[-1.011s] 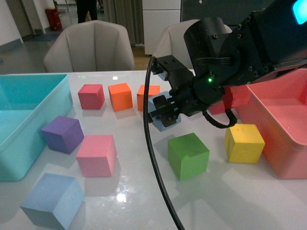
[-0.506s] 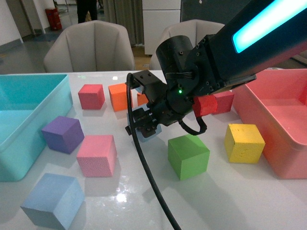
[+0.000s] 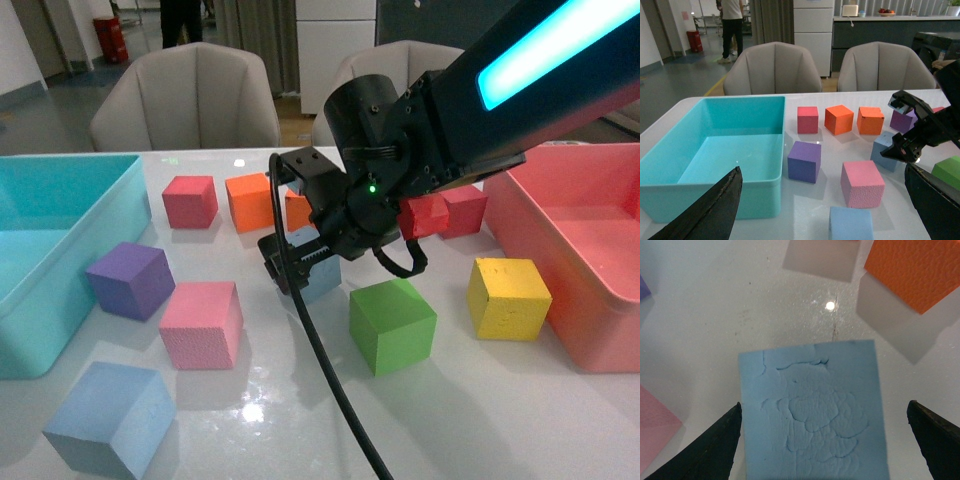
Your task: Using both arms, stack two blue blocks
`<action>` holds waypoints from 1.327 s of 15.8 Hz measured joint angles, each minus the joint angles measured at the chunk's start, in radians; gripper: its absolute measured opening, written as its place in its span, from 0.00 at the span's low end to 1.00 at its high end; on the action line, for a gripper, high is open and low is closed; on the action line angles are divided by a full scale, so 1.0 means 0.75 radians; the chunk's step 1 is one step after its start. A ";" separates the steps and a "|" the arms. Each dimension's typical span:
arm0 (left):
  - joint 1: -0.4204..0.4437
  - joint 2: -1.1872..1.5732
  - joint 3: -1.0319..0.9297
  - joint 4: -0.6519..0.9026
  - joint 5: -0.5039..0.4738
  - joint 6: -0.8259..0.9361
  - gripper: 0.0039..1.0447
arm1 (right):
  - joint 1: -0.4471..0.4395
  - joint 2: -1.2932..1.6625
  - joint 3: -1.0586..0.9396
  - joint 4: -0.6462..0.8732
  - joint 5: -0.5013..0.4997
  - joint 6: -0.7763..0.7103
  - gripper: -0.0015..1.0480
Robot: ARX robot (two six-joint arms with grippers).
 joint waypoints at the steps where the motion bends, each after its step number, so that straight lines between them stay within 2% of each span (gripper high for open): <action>1: 0.000 0.000 0.000 0.001 0.000 0.001 0.94 | 0.001 -0.030 -0.016 0.010 0.006 0.010 0.94; 5: 0.000 0.000 0.000 0.000 0.000 0.000 0.94 | 0.001 -0.234 -0.149 0.150 0.058 0.088 0.94; 8: 0.000 0.000 0.000 0.000 0.000 0.001 0.94 | 0.001 -0.395 -0.345 0.364 0.143 0.197 0.94; 11: 0.000 0.000 0.001 0.001 0.000 0.000 0.94 | -0.018 -0.725 -0.738 0.692 0.260 0.337 0.94; 13: 0.000 0.000 0.000 0.001 0.000 0.000 0.94 | -0.025 -1.077 -1.176 0.878 0.365 0.405 0.94; 14: 0.000 0.000 0.000 -0.002 -0.001 0.000 0.94 | -0.006 -1.238 -1.394 0.964 0.420 0.414 0.94; 17: 0.000 0.000 0.001 0.000 0.000 0.000 0.94 | -0.007 -1.517 -1.792 1.153 0.578 0.400 0.92; 18: 0.000 0.000 0.001 0.001 0.004 0.001 0.94 | -0.081 -1.546 -1.914 1.373 0.649 0.317 0.78; 20: 0.000 0.000 0.000 0.000 -0.001 0.001 0.94 | -0.297 -1.764 -2.045 1.303 0.561 0.262 0.59; 21: 0.001 0.000 0.001 0.000 0.000 0.001 0.94 | -0.363 -1.907 -2.108 1.213 0.511 0.254 0.50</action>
